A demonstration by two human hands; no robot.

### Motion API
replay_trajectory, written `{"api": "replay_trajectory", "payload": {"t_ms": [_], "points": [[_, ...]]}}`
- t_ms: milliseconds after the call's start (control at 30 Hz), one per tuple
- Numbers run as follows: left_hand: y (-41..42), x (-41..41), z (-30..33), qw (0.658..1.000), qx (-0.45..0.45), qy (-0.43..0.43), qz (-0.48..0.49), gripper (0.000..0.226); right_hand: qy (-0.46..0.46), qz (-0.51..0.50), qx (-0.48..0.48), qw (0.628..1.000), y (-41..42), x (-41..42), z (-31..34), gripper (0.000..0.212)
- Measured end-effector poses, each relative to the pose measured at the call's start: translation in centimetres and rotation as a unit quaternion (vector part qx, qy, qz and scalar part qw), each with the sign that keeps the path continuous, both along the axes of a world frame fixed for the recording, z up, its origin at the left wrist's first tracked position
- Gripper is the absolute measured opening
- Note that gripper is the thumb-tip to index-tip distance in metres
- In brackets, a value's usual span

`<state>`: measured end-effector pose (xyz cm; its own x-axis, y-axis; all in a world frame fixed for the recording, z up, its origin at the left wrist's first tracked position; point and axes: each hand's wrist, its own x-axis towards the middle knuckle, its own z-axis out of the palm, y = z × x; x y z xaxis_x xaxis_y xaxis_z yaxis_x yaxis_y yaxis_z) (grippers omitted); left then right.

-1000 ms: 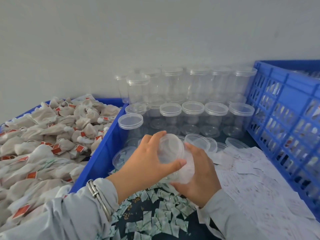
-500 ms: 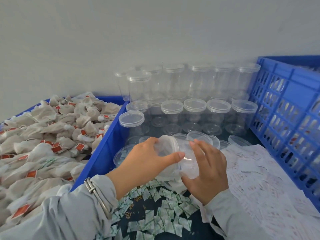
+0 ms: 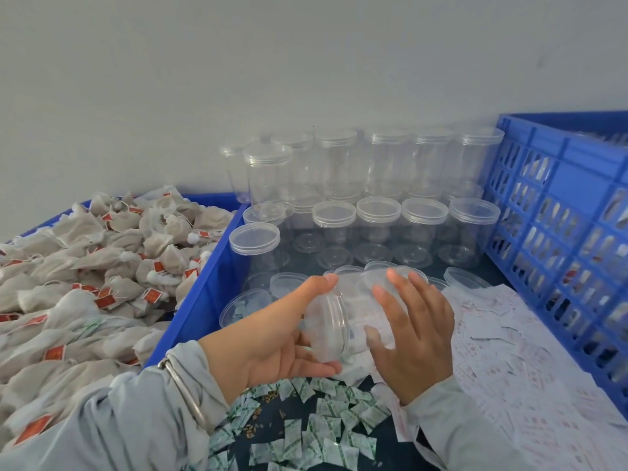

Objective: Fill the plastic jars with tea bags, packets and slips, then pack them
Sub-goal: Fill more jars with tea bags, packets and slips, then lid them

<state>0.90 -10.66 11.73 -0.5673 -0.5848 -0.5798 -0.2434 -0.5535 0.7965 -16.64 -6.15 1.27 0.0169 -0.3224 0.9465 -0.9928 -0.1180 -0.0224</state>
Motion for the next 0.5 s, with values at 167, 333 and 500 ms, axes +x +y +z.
{"api": "replay_trajectory", "payload": {"t_ms": [167, 333, 500], "points": [[-0.8, 0.8, 0.1, 0.991, 0.122, 0.038, -0.035, 0.092, -0.135, -0.027, -0.005, 0.990, 0.4, -0.2, 0.9, 0.070], [-2.1, 1.4, -0.3, 0.995, 0.087, 0.056, 0.002, 0.081, -0.280, -0.066, 0.013, 0.958, 0.8, -2.3, 1.5, 0.091], [-3.1, 1.6, -0.4, 0.983, 0.078, 0.126, 0.111, 0.071, -0.280, -0.051, 0.030, 0.958, 0.4, -1.5, 1.1, 0.099]]}}
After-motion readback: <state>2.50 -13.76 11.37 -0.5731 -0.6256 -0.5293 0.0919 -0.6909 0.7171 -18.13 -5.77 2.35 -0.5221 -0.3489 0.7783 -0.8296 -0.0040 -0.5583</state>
